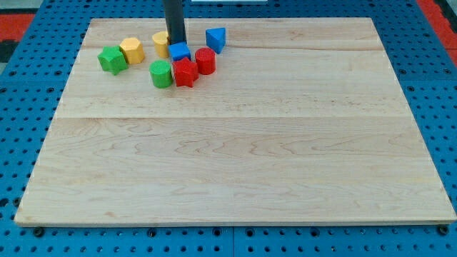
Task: Slide the triangle to the right side of the red circle
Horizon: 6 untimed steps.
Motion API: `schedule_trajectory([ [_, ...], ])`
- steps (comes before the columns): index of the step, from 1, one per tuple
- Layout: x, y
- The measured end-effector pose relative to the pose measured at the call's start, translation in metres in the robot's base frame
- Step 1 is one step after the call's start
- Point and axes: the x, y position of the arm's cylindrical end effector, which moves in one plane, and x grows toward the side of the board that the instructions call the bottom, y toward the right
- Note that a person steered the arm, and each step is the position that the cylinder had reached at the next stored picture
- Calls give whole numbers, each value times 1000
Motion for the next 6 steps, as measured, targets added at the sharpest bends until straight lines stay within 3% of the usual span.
schedule_trajectory([
  [2,-55,57],
  [4,13,29],
  [5,-15,38],
  [6,-22,86],
])
